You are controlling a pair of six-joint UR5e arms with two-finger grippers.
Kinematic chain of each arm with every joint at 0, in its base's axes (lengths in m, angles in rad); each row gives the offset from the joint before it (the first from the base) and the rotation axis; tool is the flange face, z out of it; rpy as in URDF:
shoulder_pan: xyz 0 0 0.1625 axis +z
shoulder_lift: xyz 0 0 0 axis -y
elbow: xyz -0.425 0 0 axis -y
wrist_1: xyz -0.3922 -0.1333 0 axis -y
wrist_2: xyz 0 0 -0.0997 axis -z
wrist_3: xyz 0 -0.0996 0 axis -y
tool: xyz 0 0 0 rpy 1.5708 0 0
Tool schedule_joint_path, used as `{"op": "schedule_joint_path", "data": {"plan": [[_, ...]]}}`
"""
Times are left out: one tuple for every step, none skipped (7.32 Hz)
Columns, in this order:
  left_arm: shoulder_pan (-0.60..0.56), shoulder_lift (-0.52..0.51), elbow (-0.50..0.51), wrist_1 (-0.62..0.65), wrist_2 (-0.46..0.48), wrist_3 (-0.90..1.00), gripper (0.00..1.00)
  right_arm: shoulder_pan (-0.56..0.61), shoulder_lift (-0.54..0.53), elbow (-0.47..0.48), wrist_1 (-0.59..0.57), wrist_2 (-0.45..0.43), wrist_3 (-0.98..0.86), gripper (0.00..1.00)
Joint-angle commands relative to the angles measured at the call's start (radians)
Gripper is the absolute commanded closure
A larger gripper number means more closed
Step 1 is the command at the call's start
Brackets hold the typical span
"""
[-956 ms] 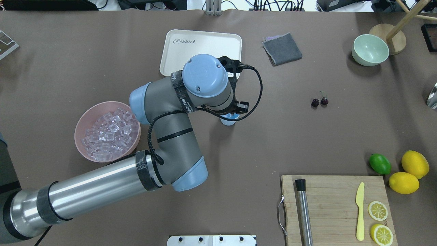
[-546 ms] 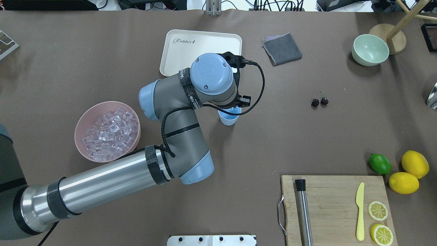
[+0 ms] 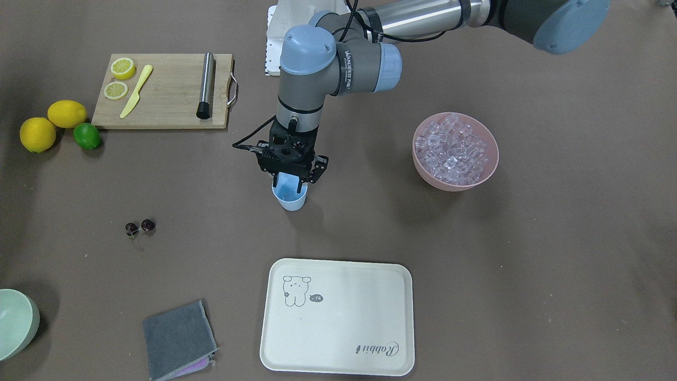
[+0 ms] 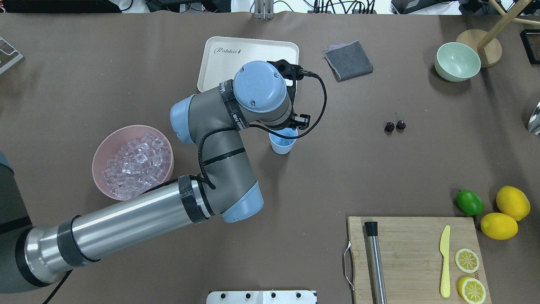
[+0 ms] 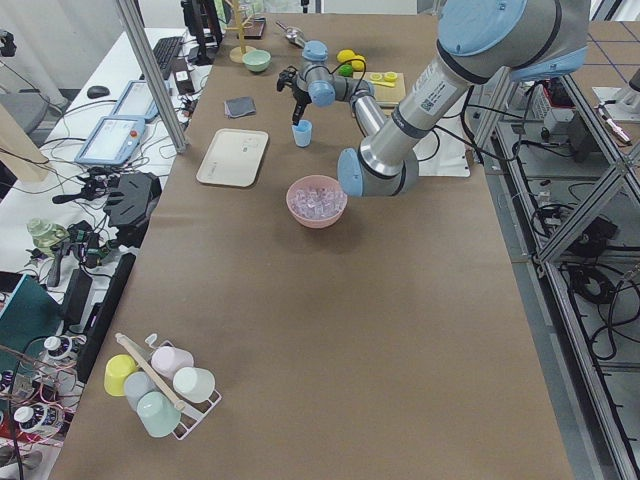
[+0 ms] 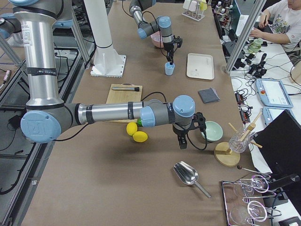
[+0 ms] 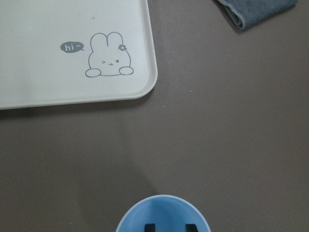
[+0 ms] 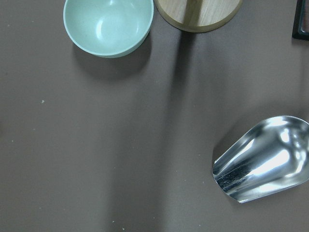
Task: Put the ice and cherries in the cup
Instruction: 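Carry the ice cube with the left gripper over the blue cup and release, then move the left gripper back over the pink bowl of ice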
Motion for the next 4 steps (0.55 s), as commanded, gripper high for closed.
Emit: {"op": "schedule_joint_path", "data": {"plan": [[-0.096, 0.147, -0.173, 0.007, -0.165, 0.011, 0.03, 0.001, 0.004, 0.0, 0.0, 0.0, 0.0, 0.0], [-0.158, 0.286, -0.29, 0.016, -0.244, 0.046, 0.03, 0.001, 0.004, 0.003, 0.0, 0.0, 0.002, 0.0], [-0.169, 0.423, -0.411, 0.019, -0.248, 0.046, 0.03, 0.001, 0.004, 0.006, 0.0, 0.0, 0.003, 0.0], [-0.186, 0.543, -0.493, 0.024, -0.248, 0.046, 0.03, 0.001, 0.006, 0.005, 0.0, 0.0, 0.005, 0.0]]}}
